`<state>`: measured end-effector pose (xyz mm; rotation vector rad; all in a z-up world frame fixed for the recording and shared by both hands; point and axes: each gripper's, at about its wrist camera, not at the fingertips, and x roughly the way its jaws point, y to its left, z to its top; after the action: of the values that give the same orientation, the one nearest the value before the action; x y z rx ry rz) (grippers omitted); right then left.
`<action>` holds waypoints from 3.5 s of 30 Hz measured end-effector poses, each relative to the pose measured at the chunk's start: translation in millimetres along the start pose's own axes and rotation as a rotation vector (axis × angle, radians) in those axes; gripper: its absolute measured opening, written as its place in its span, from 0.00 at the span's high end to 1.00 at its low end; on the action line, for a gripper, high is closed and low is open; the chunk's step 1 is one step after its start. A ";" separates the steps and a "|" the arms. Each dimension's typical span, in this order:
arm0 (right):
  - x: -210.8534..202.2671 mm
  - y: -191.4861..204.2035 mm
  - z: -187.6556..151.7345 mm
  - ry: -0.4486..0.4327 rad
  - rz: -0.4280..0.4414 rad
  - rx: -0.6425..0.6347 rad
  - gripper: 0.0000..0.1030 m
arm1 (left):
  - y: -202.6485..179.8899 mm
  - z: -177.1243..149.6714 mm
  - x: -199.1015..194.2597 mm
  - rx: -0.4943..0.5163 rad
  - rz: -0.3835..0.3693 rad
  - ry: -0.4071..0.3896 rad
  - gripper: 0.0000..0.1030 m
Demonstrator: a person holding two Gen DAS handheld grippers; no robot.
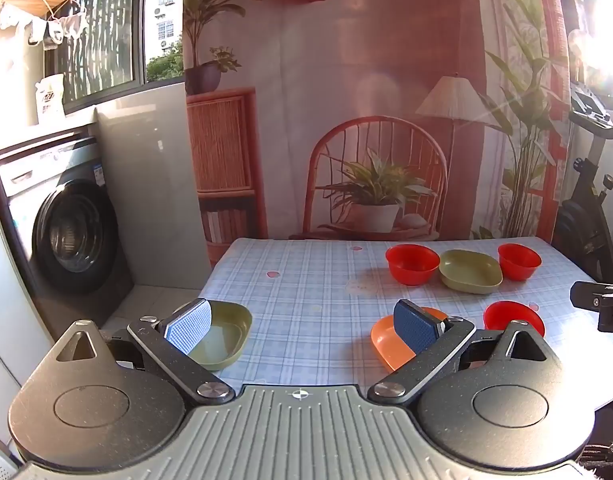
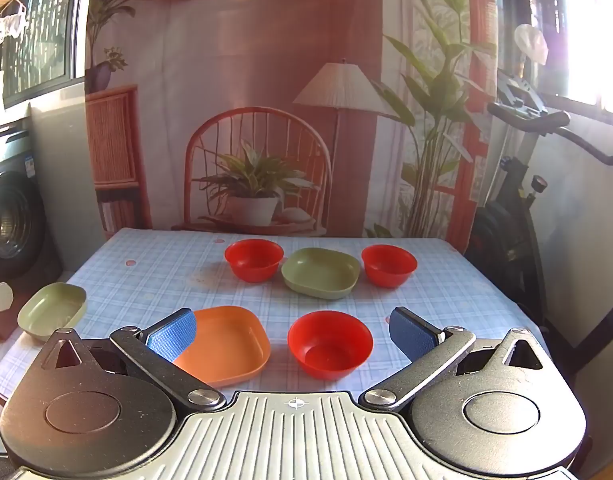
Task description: Organize plates and bowls
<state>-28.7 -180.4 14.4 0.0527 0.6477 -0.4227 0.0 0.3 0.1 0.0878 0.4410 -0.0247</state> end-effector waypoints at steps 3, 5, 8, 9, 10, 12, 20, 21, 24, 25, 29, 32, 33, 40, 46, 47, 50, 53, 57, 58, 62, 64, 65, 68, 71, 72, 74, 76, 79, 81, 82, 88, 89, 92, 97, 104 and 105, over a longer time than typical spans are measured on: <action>0.2 -0.4 0.0 0.001 -0.001 -0.001 0.00 | 0.4 0.0 -0.4 0.004 0.002 -0.002 0.04; -0.1 0.1 -0.1 -0.001 -0.003 -0.004 0.00 | 0.5 0.0 -0.1 0.005 0.003 0.000 0.04; 0.0 0.1 -0.2 0.000 -0.002 -0.004 0.00 | 2.0 -0.1 0.1 0.003 0.004 0.001 0.04; -0.2 0.2 -0.3 -0.002 -0.003 -0.006 0.00 | 2.7 -0.1 0.2 0.002 0.004 0.001 0.04; -0.2 0.1 -0.3 -0.002 -0.003 -0.006 0.00 | 3.5 -0.1 0.3 0.001 0.004 0.001 0.04; -0.3 -0.1 -0.2 -0.002 -0.004 -0.005 0.00 | 0.2 -0.1 -0.4 0.010 0.004 -0.001 0.04; 0.4 -0.1 -0.3 -0.002 -0.004 -0.006 0.00 | 0.8 -2.0 0.9 0.008 0.004 0.000 0.04; 0.4 -0.1 -0.3 -0.002 -0.004 -0.006 0.00 | 0.7 -2.1 1.0 0.009 0.004 0.001 0.04; 0.3 0.0 -0.3 -0.002 -0.004 -0.006 0.00 | 0.9 -2.1 0.8 0.009 0.004 0.001 0.04; 0.3 -0.1 -0.4 -0.002 -0.003 -0.006 0.00 | 0.9 -2.1 0.7 0.010 0.004 0.001 0.04; 0.4 -0.3 -0.2 -0.002 -0.004 -0.006 0.00 | 0.7 -1.7 0.9 0.009 0.003 0.002 0.04; 0.4 -0.6 0.2 -0.002 -0.004 -0.006 0.00 | 1.0 -2.0 1.1 0.009 0.003 0.002 0.04; 0.4 -0.8 0.3 -0.002 -0.003 -0.006 0.00 | 0.8 -1.7 0.9 0.009 0.003 0.002 0.04; 0.4 -1.4 1.0 -0.002 -0.004 -0.006 0.00 | 0.8 -1.6 1.0 0.008 0.003 0.003 0.04; 0.1 -1.1 1.1 -0.002 -0.003 -0.005 0.00 | 1.3 -1.9 1.3 0.007 0.003 0.004 0.04; 0.1 -1.1 1.1 -0.002 -0.003 -0.006 0.00 | 1.0 -1.6 1.0 0.008 0.003 0.004 0.04; 0.1 -1.0 1.1 -0.002 -0.003 -0.006 0.00 | -0.1 -2.6 0.3 0.007 0.002 0.004 0.04; 0.2 -0.7 0.9 -0.002 -0.003 -0.005 0.00 | -0.1 -3.0 0.3 0.007 0.002 0.005 0.04; 0.2 -0.3 0.7 -0.002 -0.004 -0.006 0.00 | 0.1 -3.0 0.2 0.005 0.003 0.004 0.04; 0.2 -0.2 0.6 -0.003 -0.004 -0.006 0.00 | -1.0 -3.4 0.6 0.004 0.003 0.005 0.04; 0.3 0.0 0.3 -0.002 -0.003 -0.005 0.00 | -2.2 -5.5 0.4 0.003 0.003 0.007 0.04; 0.2 0.1 0.1 -0.002 -0.003 -0.004 0.00 | 0.1 -4.8 3.3 0.000 0.004 0.008 0.04; 0.2 0.2 0.0 -0.002 -0.003 -0.004 0.00 | 0.0 -4.8 3.4 0.000 0.004 0.009 0.04; 0.1 0.2 -0.4 -0.002 -0.003 -0.005 0.00 | -0.3 -5.1 3.2 -0.001 0.004 0.009 0.04; -0.1 0.4 -0.6 -0.002 -0.003 -0.005 0.00 | -0.4 -5.2 3.1 -0.001 0.004 0.010 0.04; -0.1 0.4 -0.6 -0.002 -0.003 -0.005 0.00 | -0.3 -5.2 3.2 -0.001 0.004 0.010 0.04; -0.3 0.5 -0.6 -0.002 -0.003 -0.005 0.00 | 0.0 -4.9 3.3 -0.002 0.003 0.011 0.04; -0.4 0.7 -0.6 -0.002 -0.003 -0.005 0.00 | 0.3 -4.8 3.1 -0.004 0.003 0.012 0.04; -0.6 0.9 -0.6 -0.002 -0.003 -0.005 0.00 | 0.6 -3.7 3.2 -0.005 0.003 0.013 0.04; -0.7 0.9 -0.6 -0.002 -0.003 -0.005 0.00 | 0.4 -3.8 3.2 -0.005 0.003 0.013 0.04; -0.6 0.9 -0.7 -0.002 -0.003 -0.005 0.00 | 0.4 -3.8 3.2 -0.005 0.003 0.013 0.04; -0.3 0.7 -0.9 -0.002 -0.003 -0.004 0.00 | 0.7 -3.7 3.3 -0.005 0.003 0.013 0.04; -0.2 0.7 -0.9 -0.002 -0.003 -0.004 0.00 | 0.7 -3.7 3.3 -0.005 0.003 0.013 0.04; 0.1 0.3 -1.0 -0.002 -0.002 -0.004 0.00 | 0.8 -3.6 3.3 -0.005 0.003 0.013 0.04; 0.9 -0.6 -0.6 -0.002 -0.001 -0.002 0.00 | 0.8 -4.5 4.8 -0.010 0.004 0.020 0.04; 6.6 -10.2 25.0 -0.035 0.074 0.011 0.00 | 12.6 8.5 17.3 -0.034 -0.005 0.056 0.04; 7.8 -13.4 32.1 -0.046 0.091 0.026 0.00 | 14.9 11.5 19.6 -0.039 0.002 0.055 0.04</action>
<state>-10.0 -201.2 36.5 0.0961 0.5921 -0.3433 23.3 14.1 3.3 0.0506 0.4958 -0.0117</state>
